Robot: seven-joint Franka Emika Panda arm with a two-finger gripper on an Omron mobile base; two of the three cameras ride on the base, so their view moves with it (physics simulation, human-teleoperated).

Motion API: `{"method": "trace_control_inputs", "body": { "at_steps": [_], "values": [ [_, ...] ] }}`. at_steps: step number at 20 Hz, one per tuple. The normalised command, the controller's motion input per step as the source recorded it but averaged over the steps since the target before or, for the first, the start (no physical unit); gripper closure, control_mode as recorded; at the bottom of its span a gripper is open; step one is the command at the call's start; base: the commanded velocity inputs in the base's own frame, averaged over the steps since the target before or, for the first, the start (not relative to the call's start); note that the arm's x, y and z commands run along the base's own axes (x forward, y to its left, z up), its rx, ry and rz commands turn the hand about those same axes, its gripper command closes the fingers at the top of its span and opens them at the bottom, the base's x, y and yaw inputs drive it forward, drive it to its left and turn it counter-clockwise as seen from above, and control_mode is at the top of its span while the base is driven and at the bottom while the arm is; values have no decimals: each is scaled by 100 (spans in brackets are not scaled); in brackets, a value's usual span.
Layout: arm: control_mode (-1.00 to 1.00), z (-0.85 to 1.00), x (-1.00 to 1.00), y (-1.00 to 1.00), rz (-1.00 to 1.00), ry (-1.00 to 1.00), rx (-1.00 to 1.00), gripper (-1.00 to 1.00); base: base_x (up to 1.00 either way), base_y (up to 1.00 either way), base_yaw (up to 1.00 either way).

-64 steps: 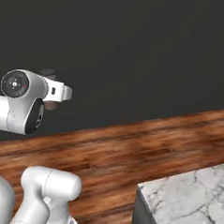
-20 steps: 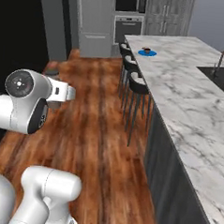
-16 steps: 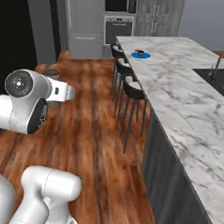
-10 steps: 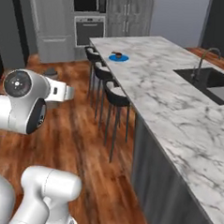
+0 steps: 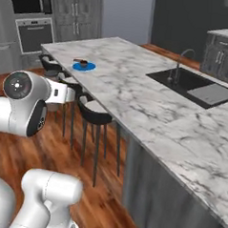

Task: Take the cinnamon bottle from the cabinet and place it on the dining table, next to the plate with the cupcake. Then take the chocolate from the dining counter and place it on the cupcake plate.

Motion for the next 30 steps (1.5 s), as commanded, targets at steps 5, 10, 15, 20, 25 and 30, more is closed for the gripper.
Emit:
{"method": "trace_control_inputs", "body": {
  "at_steps": [5,10,15,20,25,30],
  "values": [
    [100,0,0,0,0,0,0,100,98,99,-43],
    [100,0,0,0,0,0,0,100,95,100,-45],
    [100,0,0,0,0,0,0,100,82,100,-41],
    [100,0,0,0,0,0,0,100,52,100,-32],
    [100,0,0,0,0,0,0,100,39,100,-21],
    [100,0,0,0,0,0,0,100,74,100,-27]
  ]
}}
